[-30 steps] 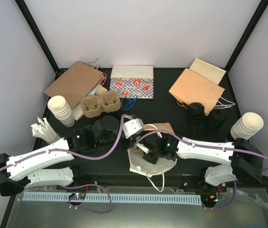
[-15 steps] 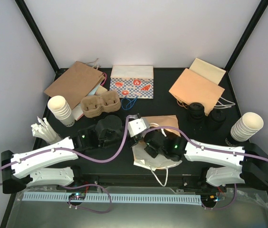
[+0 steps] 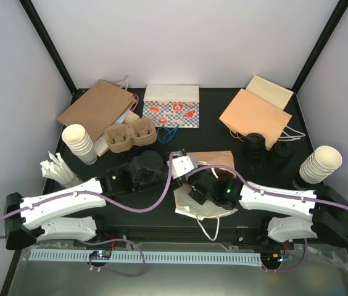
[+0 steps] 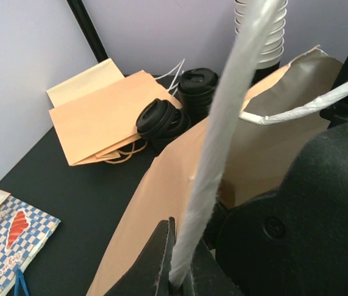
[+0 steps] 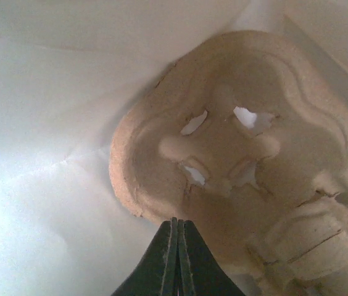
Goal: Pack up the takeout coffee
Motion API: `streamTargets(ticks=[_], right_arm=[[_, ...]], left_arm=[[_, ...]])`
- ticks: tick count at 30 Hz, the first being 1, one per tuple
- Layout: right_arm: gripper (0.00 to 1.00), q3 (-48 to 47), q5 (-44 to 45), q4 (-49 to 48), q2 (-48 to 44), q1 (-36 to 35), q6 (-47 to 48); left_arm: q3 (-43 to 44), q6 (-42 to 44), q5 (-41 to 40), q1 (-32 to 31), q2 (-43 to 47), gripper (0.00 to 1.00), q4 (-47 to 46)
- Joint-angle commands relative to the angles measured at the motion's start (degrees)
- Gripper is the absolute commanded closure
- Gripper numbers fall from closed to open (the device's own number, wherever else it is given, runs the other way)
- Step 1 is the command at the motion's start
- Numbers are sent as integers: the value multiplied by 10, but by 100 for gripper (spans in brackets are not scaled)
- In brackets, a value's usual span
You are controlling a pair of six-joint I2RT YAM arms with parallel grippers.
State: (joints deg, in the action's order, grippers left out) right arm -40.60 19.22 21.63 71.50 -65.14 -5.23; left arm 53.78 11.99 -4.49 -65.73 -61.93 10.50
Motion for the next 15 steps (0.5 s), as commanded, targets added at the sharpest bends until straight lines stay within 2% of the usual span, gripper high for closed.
streamTargets(ticks=[1, 15], right_arm=[[99, -6, -29, -31, 12, -2, 18], [99, -9, 34, -50, 66, -121, -33]], left_arm=[[-17, 5, 31, -8, 11, 98, -10], [-62, -12, 85, -8, 73, 98, 35]])
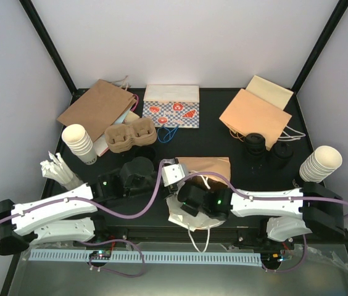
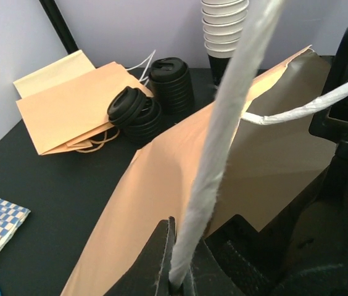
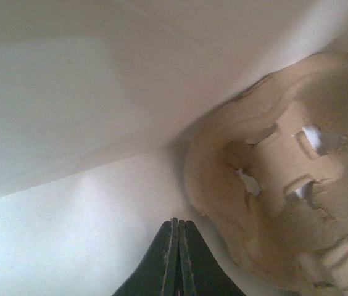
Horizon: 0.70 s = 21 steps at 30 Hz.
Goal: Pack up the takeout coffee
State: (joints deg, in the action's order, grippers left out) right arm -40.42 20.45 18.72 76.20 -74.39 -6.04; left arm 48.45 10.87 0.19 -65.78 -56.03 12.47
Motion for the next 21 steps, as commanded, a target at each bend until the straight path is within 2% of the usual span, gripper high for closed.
streamTargets(ticks=[1, 11, 15, 21], right_arm=[[99, -11, 27, -21, 21, -36, -30], [99, 1, 88, -17, 12, -56, -75], [99, 0, 146, 5, 8, -51, -133], [99, 0, 20, -11, 4, 14, -157]], left_arm=[[-11, -2, 45, -8, 18, 98, 17], [-29, -38, 76, -14, 31, 99, 40], [-31, -51, 82, -19, 30, 99, 45], [-33, -67, 89, -24, 33, 98, 40]])
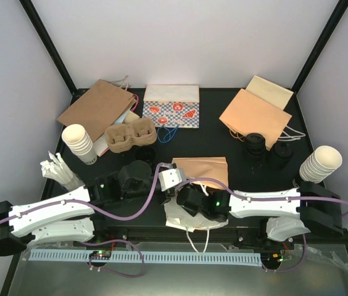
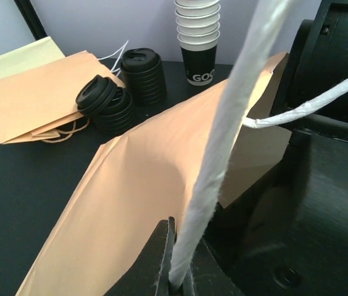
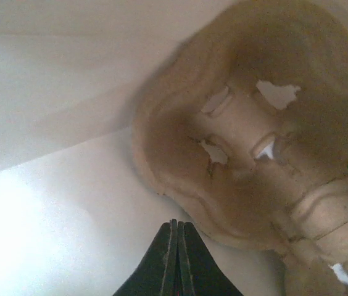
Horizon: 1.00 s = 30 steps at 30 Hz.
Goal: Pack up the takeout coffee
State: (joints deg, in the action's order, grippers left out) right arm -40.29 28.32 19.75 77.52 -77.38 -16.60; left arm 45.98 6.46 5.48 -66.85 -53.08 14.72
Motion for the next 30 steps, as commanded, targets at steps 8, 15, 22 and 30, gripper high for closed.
streamTargets(ticks=[8, 15, 22, 30], right_arm=[[99, -23, -159, -34, -18, 78, -129], [99, -10, -168, -56, -44, 81, -259], [99, 16, -192, -93, -71, 81, -326], [99, -24, -140, -46, -10, 57, -233]], left_arm=[[-15, -48, 29, -16, -2, 99, -5], [-12, -57, 17, -18, -16, 98, -23], [-2, -63, -4, -21, -27, 99, -29], [28, -48, -25, -21, -38, 98, -22]])
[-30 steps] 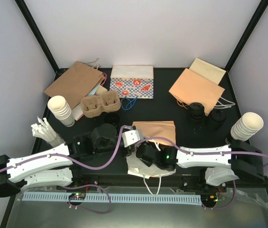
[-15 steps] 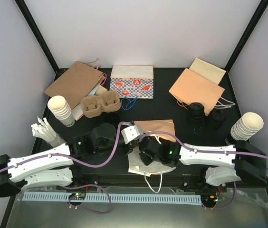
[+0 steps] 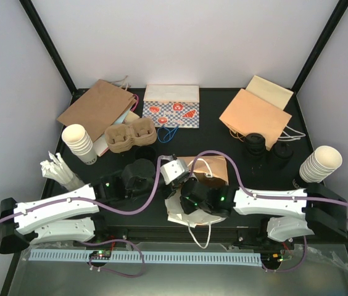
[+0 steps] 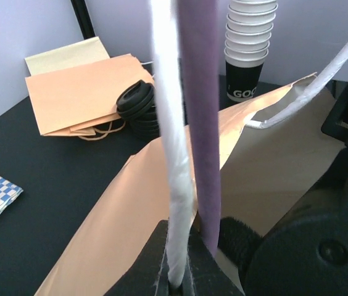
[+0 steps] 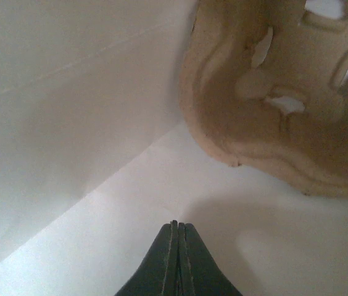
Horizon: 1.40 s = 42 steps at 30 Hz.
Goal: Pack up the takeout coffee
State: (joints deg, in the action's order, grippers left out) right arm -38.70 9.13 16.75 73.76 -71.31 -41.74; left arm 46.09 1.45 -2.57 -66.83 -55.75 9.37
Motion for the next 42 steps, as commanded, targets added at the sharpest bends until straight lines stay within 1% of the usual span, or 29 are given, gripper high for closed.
streamTargets(ticks=[1, 6, 12, 19, 22, 25, 27, 33, 38, 40, 42], right_arm=[[99, -43, 64, -15, 31, -8, 26], [99, -30, 74, -63, 35, -10, 62], [99, -72, 101, -34, 87, -10, 82], [99, -76, 117, -43, 112, -8, 89], [99, -75, 112, -54, 119, -6, 105], [99, -82, 84, -48, 127, -7, 158], [99, -95, 73, -23, 136, -8, 199], [99, -134, 82, 72, 147, -18, 332], [99, -189, 170, 188, 183, -19, 394], [99, -200, 193, 207, 191, -18, 408], [99, -194, 196, 193, 183, -19, 429]], left_arm=[[28, 4, 57, -22, -11, 98, 31], [27, 9, 79, -22, -12, 98, 28], [26, -1, 99, -24, -8, 98, 23], [25, -11, 125, -26, -4, 98, 17], [25, -18, 128, -26, -2, 99, 15], [23, -20, 125, -26, 4, 98, 10], [24, -19, 122, -26, 8, 98, 10], [28, -4, 113, -26, 17, 98, 32], [26, 5, 110, -26, 21, 99, 60], [24, 6, 107, -26, 24, 98, 68], [20, 5, 108, -26, 29, 98, 69]])
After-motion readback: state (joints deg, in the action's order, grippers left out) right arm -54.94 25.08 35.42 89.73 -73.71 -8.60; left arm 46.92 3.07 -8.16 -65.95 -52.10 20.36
